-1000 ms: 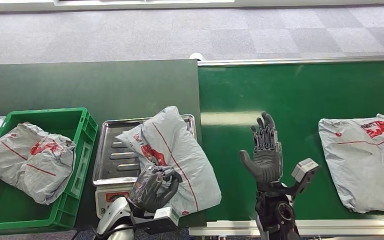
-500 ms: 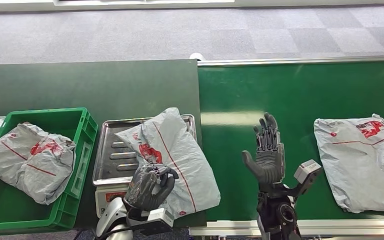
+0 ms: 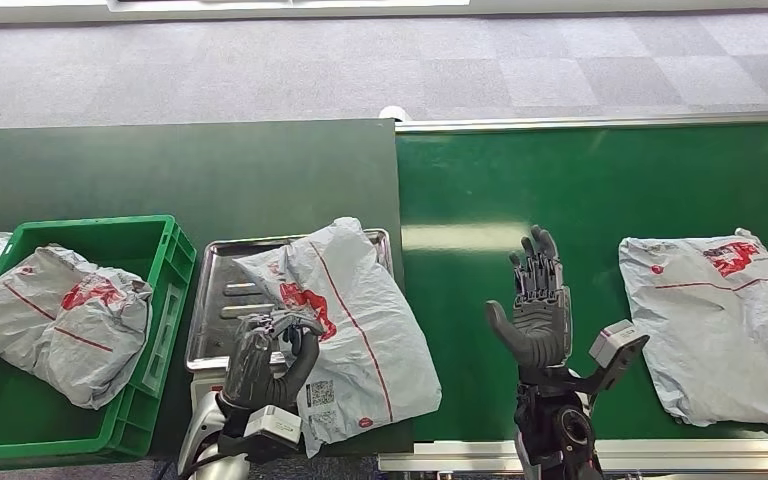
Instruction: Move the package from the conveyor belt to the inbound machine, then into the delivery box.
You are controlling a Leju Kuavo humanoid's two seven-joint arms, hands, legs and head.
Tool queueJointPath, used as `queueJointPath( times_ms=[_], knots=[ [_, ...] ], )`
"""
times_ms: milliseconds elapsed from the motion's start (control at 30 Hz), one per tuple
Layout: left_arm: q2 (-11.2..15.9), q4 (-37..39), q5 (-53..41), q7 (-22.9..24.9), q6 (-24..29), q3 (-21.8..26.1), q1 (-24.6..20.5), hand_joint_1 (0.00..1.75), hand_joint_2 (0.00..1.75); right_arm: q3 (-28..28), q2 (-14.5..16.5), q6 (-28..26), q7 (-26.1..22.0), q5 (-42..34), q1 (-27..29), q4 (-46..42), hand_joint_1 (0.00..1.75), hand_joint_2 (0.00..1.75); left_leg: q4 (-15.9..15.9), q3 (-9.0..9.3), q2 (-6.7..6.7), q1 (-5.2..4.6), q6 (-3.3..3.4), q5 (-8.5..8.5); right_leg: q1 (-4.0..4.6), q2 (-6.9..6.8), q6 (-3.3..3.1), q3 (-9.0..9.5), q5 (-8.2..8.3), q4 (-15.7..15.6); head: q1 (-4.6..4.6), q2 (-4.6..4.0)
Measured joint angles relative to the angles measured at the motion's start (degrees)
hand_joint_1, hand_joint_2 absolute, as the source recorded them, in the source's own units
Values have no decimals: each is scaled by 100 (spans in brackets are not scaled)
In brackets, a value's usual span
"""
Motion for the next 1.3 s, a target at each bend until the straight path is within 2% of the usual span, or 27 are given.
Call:
queueJointPath(
  times_ms=[267,300,400,433,567,767,900,1067,1300],
  knots=[
    [-76,-375,1286,-525,-240,290,101,175,175,5,0,-83,-2,-75,-22,0,0,175,-1,-1,-2,0,0,0,0,0,0,0,0,0,0,0],
    [-86,-408,1343,-553,-271,315,103,162,175,8,0,-96,-4,-84,-28,0,0,175,-1,-1,-1,0,0,0,0,0,0,0,0,0,1,0],
    [-103,-463,1388,-580,-352,342,100,31,175,19,0,-134,-11,-95,-50,0,0,175,-1,0,-1,0,0,0,0,0,0,0,0,0,1,0],
    [-100,-469,1322,-581,-422,327,95,0,175,21,0,-144,-13,-97,-60,1,0,175,0,0,-1,0,0,0,0,0,0,0,0,0,1,0],
    [-56,-436,628,-578,-820,77,49,0,175,29,0,-150,-33,-102,-130,27,0,175,0,0,0,0,0,0,-1,0,0,0,0,0,1,0],
    [8,-189,-249,-385,-986,-416,-47,0,175,37,-2,-139,-82,-84,-153,75,0,175,0,0,0,0,0,0,0,0,0,-1,0,0,0,0],
    [59,-50,-448,-274,-1167,-602,-54,0,175,48,-4,-119,-87,-66,-152,88,0,175,0,0,0,0,0,0,0,0,0,-2,0,0,0,0],
    [122,44,-365,-224,-1654,-730,-60,0,175,88,-7,-104,-86,-60,-150,92,0,175,-1,0,0,0,0,0,0,0,0,-2,0,0,1,0],
    [173,200,-708,126,-1759,-904,-115,0,175,140,-9,-105,-85,-60,-141,111,0,175,0,0,-1,0,0,0,0,0,0,-2,0,0,1,0]
  ],
)
